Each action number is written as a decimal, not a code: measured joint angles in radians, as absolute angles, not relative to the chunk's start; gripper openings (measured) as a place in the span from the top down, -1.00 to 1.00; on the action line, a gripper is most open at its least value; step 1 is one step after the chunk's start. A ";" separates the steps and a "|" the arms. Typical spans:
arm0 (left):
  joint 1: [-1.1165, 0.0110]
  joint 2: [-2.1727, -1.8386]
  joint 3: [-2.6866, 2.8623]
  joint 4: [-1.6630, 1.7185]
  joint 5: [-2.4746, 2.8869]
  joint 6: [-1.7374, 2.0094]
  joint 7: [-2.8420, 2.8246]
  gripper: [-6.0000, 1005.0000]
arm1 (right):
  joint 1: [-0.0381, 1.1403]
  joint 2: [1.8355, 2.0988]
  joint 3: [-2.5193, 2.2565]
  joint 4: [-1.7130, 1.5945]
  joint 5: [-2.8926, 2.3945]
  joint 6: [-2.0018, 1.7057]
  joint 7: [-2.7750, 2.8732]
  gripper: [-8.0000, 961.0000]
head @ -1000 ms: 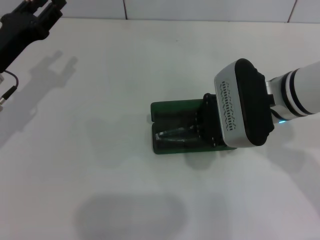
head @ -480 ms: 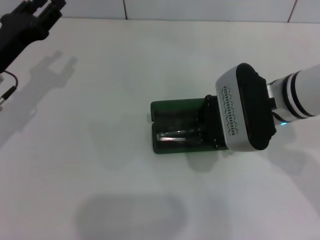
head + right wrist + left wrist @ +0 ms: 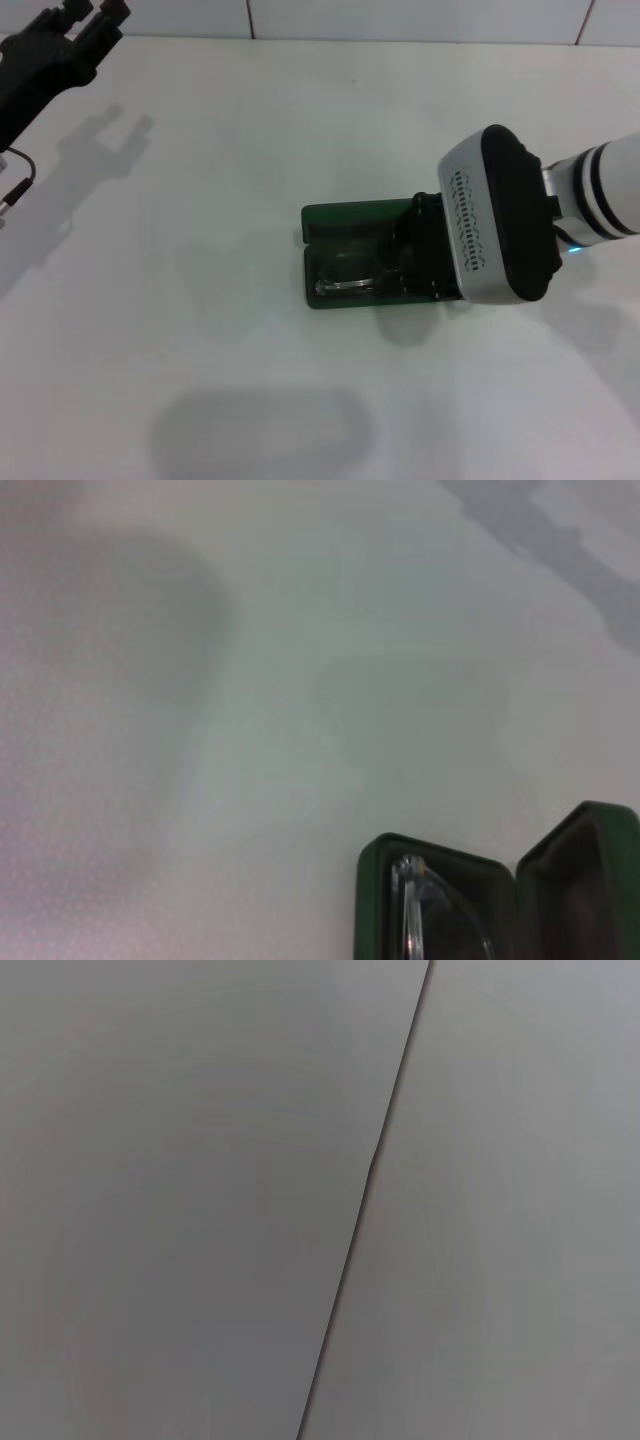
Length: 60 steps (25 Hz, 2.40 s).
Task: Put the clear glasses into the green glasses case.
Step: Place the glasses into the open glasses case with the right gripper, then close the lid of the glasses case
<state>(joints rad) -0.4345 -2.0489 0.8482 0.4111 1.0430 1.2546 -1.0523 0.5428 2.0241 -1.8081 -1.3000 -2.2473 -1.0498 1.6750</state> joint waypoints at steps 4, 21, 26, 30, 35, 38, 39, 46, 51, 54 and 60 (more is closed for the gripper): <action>-0.434 -2.051 0.848 0.411 1.043 1.255 -1.052 -0.12 | 0.522 2.024 -1.785 -1.328 -2.241 -1.068 1.675 0.38; -0.435 -2.053 0.848 0.411 1.043 1.257 -1.059 -0.12 | 0.450 2.023 -1.406 -1.359 -1.898 -1.379 1.536 0.36; -0.441 -2.060 0.852 0.411 1.053 1.259 -1.060 -0.12 | 0.394 2.021 -1.216 -1.215 -1.640 -1.383 1.454 0.36; -0.443 -2.068 0.852 0.411 1.086 1.255 -1.058 -0.12 | 0.385 2.017 -1.059 -0.997 -1.534 -1.444 1.388 0.35; -0.453 -2.083 0.853 0.410 1.137 1.253 -1.051 -0.12 | 0.383 2.004 -0.928 -0.772 -1.528 -1.527 1.294 0.35; -0.482 -2.085 0.853 0.395 1.181 1.227 -1.062 -0.13 | 0.389 1.995 -0.925 -0.699 -1.529 -1.538 1.265 0.34; -0.500 -2.086 0.853 0.385 1.203 1.209 -1.072 -0.13 | 0.390 1.994 -0.926 -0.688 -1.534 -1.540 1.263 0.34; -0.639 -2.085 0.987 0.372 1.414 1.048 -1.264 -0.12 | 0.390 2.009 -0.933 -0.675 -1.576 -1.542 1.261 0.33; -0.677 -2.087 1.099 0.389 1.462 1.025 -1.338 -0.13 | 0.376 2.010 -0.891 -0.672 -1.577 -1.532 1.260 0.08; -0.679 -2.090 1.149 0.392 1.462 1.010 -1.347 -0.13 | 0.364 2.013 -0.835 -0.671 -1.569 -1.525 1.260 -0.24; -0.677 -2.095 1.226 0.394 1.450 1.019 -1.347 -0.13 | 0.353 2.015 -0.654 -0.594 -1.521 -1.524 1.243 -0.60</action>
